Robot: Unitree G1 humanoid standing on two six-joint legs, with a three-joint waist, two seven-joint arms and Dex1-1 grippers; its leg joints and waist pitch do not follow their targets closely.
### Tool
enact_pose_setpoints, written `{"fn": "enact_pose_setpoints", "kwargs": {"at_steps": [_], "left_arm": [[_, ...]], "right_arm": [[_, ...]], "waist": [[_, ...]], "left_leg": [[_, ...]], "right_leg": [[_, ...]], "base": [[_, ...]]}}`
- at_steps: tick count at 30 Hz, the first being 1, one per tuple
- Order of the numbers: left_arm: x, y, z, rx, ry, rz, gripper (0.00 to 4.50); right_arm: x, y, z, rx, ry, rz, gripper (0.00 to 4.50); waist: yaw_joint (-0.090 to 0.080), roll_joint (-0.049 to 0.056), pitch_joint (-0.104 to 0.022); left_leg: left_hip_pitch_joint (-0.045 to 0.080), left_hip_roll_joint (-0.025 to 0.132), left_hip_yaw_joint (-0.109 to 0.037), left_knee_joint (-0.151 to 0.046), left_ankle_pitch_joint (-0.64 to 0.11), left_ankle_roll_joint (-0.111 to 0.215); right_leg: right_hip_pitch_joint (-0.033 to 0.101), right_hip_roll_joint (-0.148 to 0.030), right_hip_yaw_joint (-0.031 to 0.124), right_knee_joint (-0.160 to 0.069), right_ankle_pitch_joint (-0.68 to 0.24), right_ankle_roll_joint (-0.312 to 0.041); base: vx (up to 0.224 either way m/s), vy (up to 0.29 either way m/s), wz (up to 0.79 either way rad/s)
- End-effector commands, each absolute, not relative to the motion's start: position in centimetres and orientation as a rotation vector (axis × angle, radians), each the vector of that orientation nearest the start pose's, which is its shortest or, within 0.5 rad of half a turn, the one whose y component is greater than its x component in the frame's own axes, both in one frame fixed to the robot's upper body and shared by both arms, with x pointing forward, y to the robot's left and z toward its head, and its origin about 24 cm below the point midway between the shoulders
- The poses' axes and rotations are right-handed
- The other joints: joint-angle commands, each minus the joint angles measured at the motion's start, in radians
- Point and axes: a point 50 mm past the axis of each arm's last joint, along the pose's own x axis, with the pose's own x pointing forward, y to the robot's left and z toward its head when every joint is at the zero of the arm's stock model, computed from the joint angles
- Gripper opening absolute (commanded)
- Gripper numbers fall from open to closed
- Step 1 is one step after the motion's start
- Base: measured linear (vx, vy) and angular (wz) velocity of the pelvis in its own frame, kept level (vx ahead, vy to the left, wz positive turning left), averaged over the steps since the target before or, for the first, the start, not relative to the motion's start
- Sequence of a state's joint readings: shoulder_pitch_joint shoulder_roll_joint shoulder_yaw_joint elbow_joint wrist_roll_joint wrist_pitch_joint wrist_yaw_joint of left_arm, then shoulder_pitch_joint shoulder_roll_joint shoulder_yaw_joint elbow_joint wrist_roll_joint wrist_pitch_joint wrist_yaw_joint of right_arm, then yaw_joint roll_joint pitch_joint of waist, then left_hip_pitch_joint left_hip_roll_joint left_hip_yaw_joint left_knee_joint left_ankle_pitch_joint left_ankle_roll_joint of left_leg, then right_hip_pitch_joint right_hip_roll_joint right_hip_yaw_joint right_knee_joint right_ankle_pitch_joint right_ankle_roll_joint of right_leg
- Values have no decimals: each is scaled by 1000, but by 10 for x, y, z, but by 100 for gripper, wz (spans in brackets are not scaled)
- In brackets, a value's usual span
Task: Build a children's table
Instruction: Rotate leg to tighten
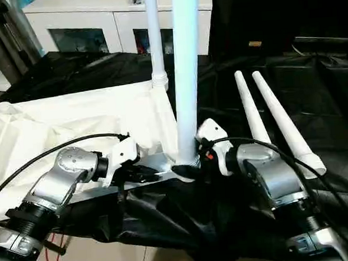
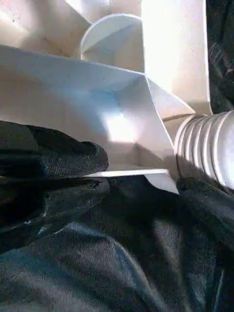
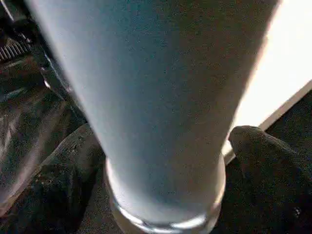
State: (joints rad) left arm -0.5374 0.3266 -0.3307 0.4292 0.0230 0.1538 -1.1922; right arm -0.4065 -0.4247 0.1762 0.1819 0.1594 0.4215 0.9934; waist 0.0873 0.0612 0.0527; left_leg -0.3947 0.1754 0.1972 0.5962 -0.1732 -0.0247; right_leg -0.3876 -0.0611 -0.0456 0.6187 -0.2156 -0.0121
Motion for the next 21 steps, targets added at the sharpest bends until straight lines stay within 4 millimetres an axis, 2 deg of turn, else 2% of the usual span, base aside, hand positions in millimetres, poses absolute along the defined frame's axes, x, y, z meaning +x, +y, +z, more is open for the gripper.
{"fn": "enact_pose_setpoints", "kwargs": {"at_steps": [1, 2, 10, 17, 19, 21], "left_arm": [[296, 83, 58, 419, 330, -1503, 0], [295, 82, 58, 417, 330, -1504, 0], [296, 82, 57, 421, 331, -1509, 0], [296, 83, 57, 422, 334, -1510, 0], [296, 84, 57, 423, 336, -1509, 0], [296, 84, 57, 423, 336, -1509, 0]], "right_arm": [[294, -135, 78, -206, 328, 1119, 446], [294, -135, 77, -204, 330, 1116, 446], [295, -134, 69, -186, 359, 1106, 446], [295, -131, 66, -179, 369, 1108, 390], [296, -130, 65, -179, 372, 1109, 359], [296, -130, 64, -179, 372, 1109, 351]], "waist": [[-5, -10, -73], [-5, -7, -74], [-7, -6, -74], [-8, -6, -72], [-8, -6, -73], [-9, -6, -73]], "left_leg": [[27, 60, -29, -55, -119, 68], [27, 60, -30, -55, -120, 67], [28, 60, -30, -55, -137, 59], [28, 59, -30, -56, -157, 50], [28, 59, -31, -56, -153, 48], [27, 59, -31, -55, -150, 50]], "right_leg": [[42, -84, 44, -67, -43, -235], [42, -84, 43, -66, -45, -236], [42, -83, 43, -67, -50, -239], [41, -83, 44, -71, -91, -233], [41, -83, 44, -69, -81, -233], [41, -83, 44, -68, -71, -236]], "base": [[0, 0, 0], [0, 0, 0], [0, 0, 0], [0, 0, 0], [0, 0, 0], [0, 0, 0]]}}
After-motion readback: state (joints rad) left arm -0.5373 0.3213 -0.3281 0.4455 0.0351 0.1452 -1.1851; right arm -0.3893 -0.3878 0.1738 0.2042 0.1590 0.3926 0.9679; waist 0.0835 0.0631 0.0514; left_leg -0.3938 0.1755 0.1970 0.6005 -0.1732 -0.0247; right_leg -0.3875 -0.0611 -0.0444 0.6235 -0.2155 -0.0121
